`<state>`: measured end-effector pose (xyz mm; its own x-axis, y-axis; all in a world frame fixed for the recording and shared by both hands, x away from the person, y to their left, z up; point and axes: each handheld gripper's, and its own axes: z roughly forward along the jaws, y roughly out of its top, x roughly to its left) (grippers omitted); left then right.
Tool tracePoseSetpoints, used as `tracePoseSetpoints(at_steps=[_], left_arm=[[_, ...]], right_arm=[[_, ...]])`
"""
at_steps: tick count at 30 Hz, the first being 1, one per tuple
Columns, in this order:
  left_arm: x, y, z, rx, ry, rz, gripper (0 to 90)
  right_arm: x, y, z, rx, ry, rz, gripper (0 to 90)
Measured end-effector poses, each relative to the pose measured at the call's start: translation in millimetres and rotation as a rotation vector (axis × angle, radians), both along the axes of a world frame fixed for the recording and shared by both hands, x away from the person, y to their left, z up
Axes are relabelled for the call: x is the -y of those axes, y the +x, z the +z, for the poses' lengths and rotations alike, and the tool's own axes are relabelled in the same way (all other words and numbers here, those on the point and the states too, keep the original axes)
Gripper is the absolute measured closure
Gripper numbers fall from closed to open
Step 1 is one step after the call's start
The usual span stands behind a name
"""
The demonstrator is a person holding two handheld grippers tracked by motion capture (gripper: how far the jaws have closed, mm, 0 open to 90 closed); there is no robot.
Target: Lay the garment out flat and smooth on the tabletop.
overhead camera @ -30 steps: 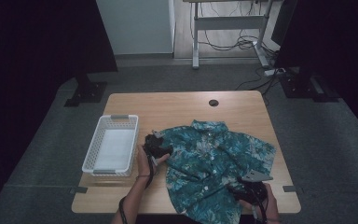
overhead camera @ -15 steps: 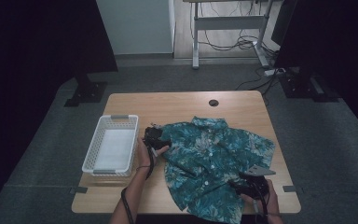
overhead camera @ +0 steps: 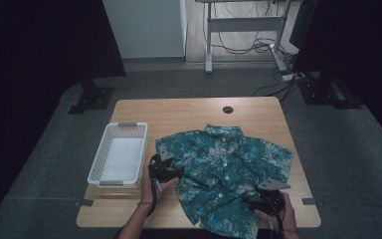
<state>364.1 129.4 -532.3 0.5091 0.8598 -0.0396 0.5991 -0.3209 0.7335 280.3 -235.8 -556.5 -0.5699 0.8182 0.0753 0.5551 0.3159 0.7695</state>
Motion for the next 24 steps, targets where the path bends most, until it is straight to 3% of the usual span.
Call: tracePoseSetpoints(at_steps=[5, 8, 14, 20, 24], left_arm=[[4.7, -12.8, -5.7, 0.017, 0.009, -0.035, 36.7], [8.5, -14.4, -6.3, 0.031, -0.004, -0.058, 36.4], [22.4, -19.0, -9.8, 0.038, 0.011, -0.101, 35.0], [30.5, -23.9, -15.2, 0.036, 0.023, -0.109, 34.9], [33.4, -26.0, -17.4, 0.042, 0.036, -0.114, 34.7]], right_arm=[[-4.9, -4.4, 4.9, 0.023, 0.000, 0.000, 32.5], [-5.9, -6.3, 5.5, 0.026, 0.004, 0.004, 32.5], [-7.8, -11.3, 7.0, 0.031, 0.001, -0.001, 32.2], [-6.2, -23.2, 15.7, 0.060, 0.020, -0.006, 31.8], [-10.2, -28.0, 16.9, 0.055, 0.035, 0.011, 31.7]])
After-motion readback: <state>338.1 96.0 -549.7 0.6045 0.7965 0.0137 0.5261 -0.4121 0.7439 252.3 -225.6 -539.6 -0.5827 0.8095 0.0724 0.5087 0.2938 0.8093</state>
